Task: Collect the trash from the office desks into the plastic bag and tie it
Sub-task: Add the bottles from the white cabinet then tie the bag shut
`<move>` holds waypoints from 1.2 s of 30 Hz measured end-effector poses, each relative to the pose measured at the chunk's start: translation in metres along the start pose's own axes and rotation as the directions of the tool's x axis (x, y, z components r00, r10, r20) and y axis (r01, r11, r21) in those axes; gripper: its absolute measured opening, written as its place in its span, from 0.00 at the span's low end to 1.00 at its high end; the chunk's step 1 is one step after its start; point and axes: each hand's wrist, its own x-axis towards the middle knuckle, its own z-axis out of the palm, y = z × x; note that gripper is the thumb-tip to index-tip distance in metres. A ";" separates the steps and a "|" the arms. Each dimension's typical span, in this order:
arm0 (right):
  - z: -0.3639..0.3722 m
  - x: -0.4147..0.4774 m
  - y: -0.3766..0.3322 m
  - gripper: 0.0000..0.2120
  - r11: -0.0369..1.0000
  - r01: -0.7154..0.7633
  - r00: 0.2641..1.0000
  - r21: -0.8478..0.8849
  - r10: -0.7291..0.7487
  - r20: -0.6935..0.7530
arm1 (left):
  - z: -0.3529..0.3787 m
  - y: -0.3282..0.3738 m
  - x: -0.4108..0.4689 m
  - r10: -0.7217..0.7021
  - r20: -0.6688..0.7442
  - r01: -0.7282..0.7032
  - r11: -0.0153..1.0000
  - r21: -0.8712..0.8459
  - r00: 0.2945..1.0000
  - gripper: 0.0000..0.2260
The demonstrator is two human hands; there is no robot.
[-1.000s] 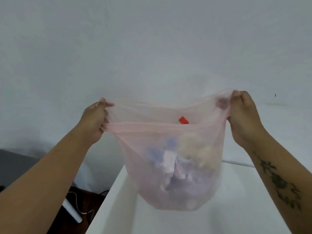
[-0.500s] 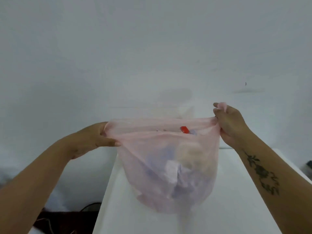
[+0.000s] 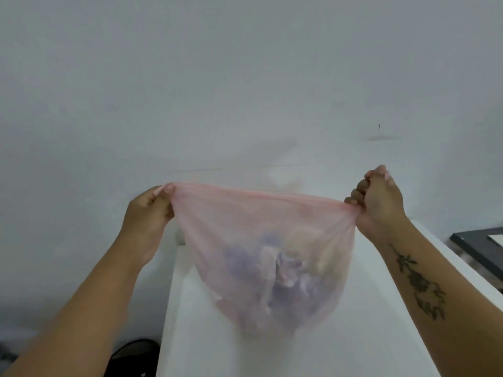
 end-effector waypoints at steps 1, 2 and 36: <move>-0.001 -0.001 -0.007 0.09 1.000 -0.007 1.000 -0.013 0.007 0.023 | 0.009 0.000 0.001 -0.017 -0.041 0.015 0.999 -0.039 0.999 0.10; -0.004 -0.001 -0.012 0.06 1.000 -0.013 0.998 -0.016 0.013 0.060 | 0.018 -0.001 0.003 -0.039 -0.069 0.033 0.996 -0.085 0.997 0.12; -0.059 0.034 0.002 0.14 0.980 -0.112 0.912 -0.165 0.167 0.374 | 0.210 -0.011 -0.080 -0.312 -0.122 0.213 0.839 -0.500 0.942 0.06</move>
